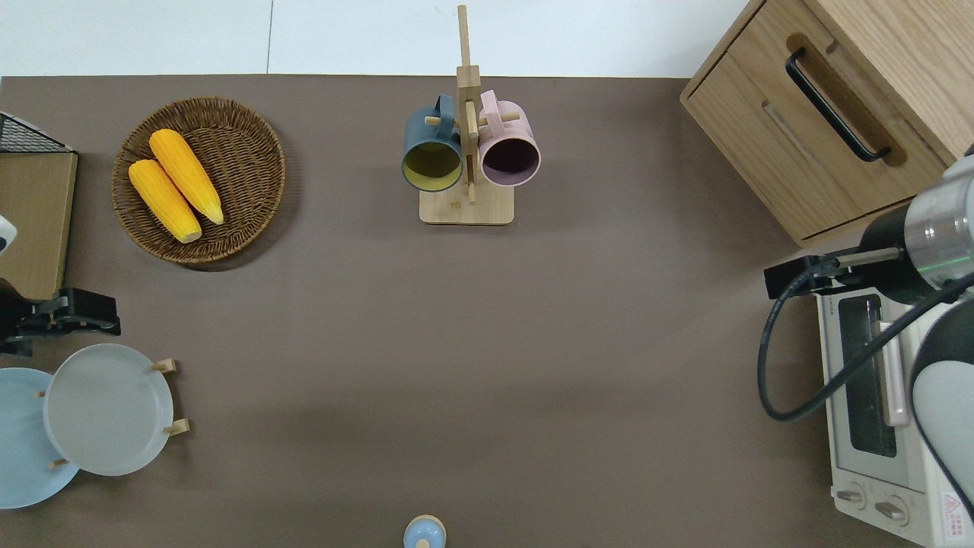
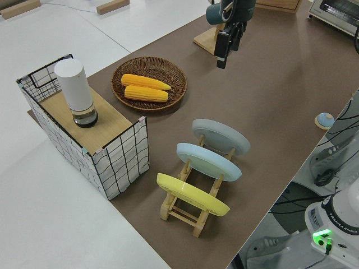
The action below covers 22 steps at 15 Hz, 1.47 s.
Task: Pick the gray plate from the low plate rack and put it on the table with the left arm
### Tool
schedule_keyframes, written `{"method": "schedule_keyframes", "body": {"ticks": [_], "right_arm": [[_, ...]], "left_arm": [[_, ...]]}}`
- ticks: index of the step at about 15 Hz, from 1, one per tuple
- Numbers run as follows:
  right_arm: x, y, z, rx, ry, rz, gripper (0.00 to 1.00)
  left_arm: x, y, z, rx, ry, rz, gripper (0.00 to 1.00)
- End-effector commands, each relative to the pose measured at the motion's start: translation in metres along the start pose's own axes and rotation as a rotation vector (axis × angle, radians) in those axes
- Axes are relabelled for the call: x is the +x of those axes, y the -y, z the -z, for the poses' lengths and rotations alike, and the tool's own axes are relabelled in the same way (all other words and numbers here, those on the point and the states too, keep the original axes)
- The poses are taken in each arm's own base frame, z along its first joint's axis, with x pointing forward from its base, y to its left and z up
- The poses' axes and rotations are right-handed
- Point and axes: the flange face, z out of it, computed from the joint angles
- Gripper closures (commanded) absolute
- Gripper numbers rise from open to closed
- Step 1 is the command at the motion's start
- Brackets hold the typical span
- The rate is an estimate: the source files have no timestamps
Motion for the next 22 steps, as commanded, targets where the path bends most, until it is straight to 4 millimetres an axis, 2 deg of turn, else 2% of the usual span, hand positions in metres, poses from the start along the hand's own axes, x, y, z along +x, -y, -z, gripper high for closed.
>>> {"method": "schedule_keyframes", "body": {"ticks": [1, 5, 9, 14, 16, 18, 20, 21, 22], "right_arm": [[-0.002, -0.001, 0.004, -0.002, 0.002, -0.014, 0.017], [-0.002, -0.001, 0.004, -0.002, 0.001, -0.014, 0.017], [-0.002, -0.001, 0.004, -0.002, 0.001, -0.014, 0.017], [-0.002, -0.001, 0.004, -0.002, 0.001, -0.014, 0.017], [-0.002, -0.001, 0.004, -0.002, 0.002, -0.014, 0.017], [-0.002, -0.001, 0.004, -0.002, 0.002, -0.014, 0.017], [-0.002, -0.001, 0.004, -0.002, 0.002, -0.014, 0.017], [-0.002, -0.001, 0.004, -0.002, 0.004, -0.014, 0.017], [-0.002, -0.001, 0.004, -0.002, 0.002, -0.014, 0.017]], "left_arm": [[-0.003, 0.023, -0.072, 0.23, 0.121, 0.044, 0.01], [-0.002, 0.033, -0.091, 0.238, 0.159, 0.058, 0.01], [-0.004, 0.045, -0.123, 0.361, 0.217, 0.035, 0.01], [-0.006, 0.055, -0.148, 0.397, 0.253, 0.031, 0.01], [-0.007, 0.057, -0.155, 0.402, 0.268, 0.031, 0.05], [-0.007, 0.057, -0.155, 0.401, 0.267, 0.038, 0.36], [-0.007, 0.058, -0.155, 0.401, 0.267, 0.041, 0.72], [-0.007, 0.061, -0.155, 0.399, 0.269, 0.047, 0.86], [-0.007, 0.062, -0.155, 0.399, 0.269, 0.049, 0.95]]}}
